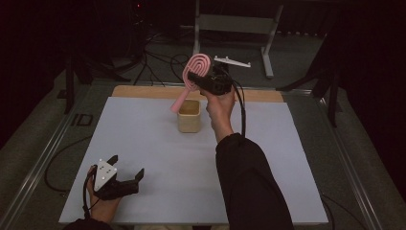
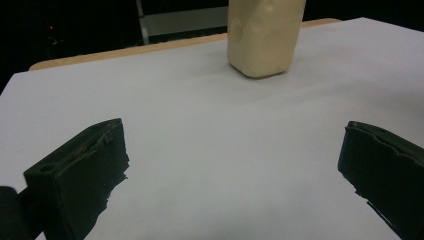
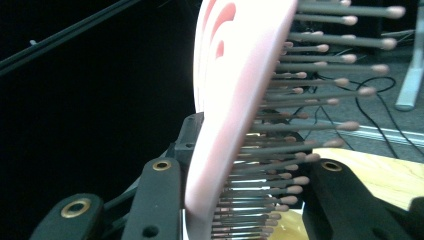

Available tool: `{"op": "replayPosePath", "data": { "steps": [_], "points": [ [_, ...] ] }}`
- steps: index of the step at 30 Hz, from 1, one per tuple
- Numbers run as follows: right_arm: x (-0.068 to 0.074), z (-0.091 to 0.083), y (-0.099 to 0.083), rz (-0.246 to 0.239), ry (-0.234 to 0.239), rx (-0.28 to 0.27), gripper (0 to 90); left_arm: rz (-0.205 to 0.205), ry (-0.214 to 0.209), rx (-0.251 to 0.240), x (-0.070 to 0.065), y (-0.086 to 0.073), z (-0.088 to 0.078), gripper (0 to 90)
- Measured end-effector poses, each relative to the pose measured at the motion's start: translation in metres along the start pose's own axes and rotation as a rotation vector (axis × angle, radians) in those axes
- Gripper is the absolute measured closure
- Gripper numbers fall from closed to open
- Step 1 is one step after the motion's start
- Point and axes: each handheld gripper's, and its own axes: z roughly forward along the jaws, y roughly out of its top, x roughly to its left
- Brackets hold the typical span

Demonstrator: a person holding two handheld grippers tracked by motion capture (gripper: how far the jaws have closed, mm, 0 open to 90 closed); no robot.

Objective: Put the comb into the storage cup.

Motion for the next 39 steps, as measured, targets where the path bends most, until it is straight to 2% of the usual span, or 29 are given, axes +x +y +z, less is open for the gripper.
{"op": "replayPosePath", "data": {
  "steps": [14, 29, 32, 39],
  "points": [
    [-0.006, -0.009, 0.004, -0.003, -0.045, -0.025, 63.7, 0.006, -0.009, -0.003, -0.002, 0.001, 0.003, 0.2],
    [-0.012, -0.008, 0.001, -0.004, -0.094, -0.048, 63.8, 0.005, -0.010, -0.004, -0.003, 0.001, 0.003, 0.2],
    [-0.014, -0.009, 0.001, -0.017, -0.110, -0.050, 63.7, 0.009, -0.012, -0.003, -0.004, 0.001, 0.003, 0.2],
    [-0.017, -0.006, -0.003, -0.013, -0.114, -0.044, 63.7, 0.005, -0.009, -0.003, -0.003, 0.001, 0.003, 0.2]
  ]
}}
